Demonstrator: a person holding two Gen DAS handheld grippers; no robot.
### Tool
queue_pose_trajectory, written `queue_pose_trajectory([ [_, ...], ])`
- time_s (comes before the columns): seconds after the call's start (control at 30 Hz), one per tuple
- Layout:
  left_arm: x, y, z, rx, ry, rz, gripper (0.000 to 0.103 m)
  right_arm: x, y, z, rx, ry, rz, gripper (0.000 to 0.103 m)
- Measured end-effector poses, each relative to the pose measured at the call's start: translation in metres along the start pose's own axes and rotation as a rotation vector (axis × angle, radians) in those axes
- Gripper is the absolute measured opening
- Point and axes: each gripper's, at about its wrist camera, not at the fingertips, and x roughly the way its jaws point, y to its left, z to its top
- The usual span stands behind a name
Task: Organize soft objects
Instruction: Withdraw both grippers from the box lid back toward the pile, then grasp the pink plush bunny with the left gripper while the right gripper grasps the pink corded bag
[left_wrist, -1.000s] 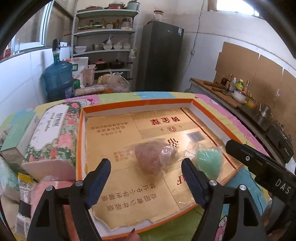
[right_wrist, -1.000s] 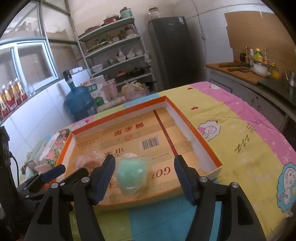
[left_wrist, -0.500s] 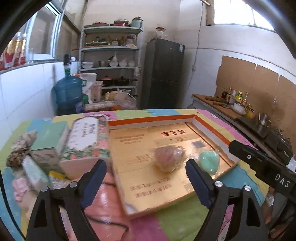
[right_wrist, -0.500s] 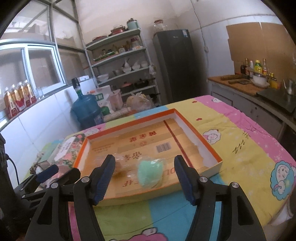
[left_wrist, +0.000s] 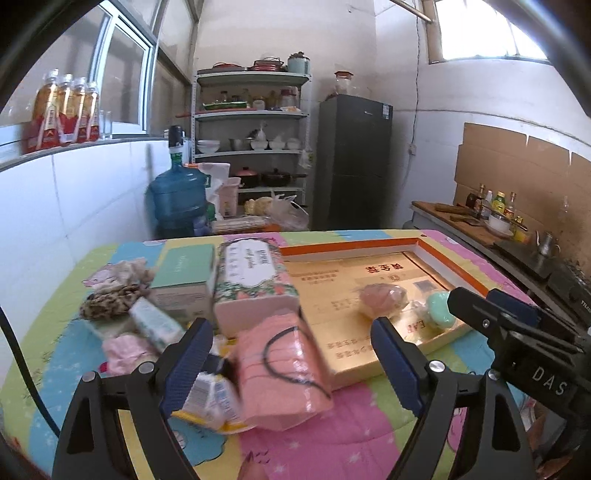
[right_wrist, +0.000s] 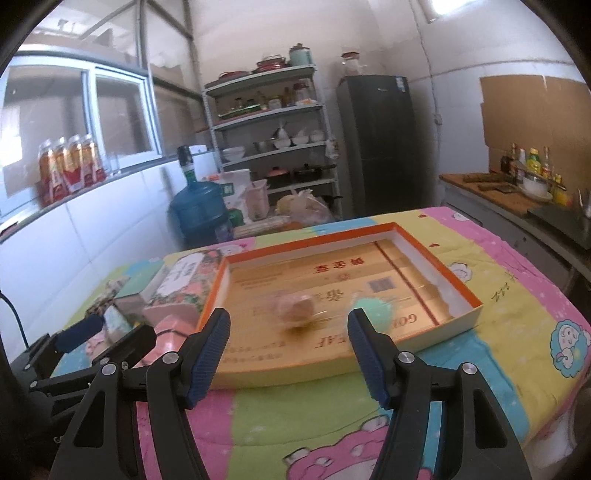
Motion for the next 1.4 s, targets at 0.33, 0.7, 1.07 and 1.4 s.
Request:
queue_pose_trajectory([
  [0.33,-0.030,0.027,-0.009,-0.030,-0.029,0.036,0.087,-0.019,0.036,-0.003,-0.047,-0.023,0.032,0.068],
  [0.7,-0.052,0.058,-0.017,-0.083,-0.050,0.082,0.087,-0.037,0.062,-0.005,-0.098,-0.046,0.056,0.068],
  [1.07,-0.068,0.085,-0.028,-0.096,-0.056,0.136,0.087,-0.043,0.084,-0.013,-0.126,-0.039,0.095,0.068],
  [1.4,-0.066,0.119,-0.048,-0.159,-0.028,0.161,0.087,-0.029,0.098,-0.031,-0.149,0.014,0.133,0.068],
])
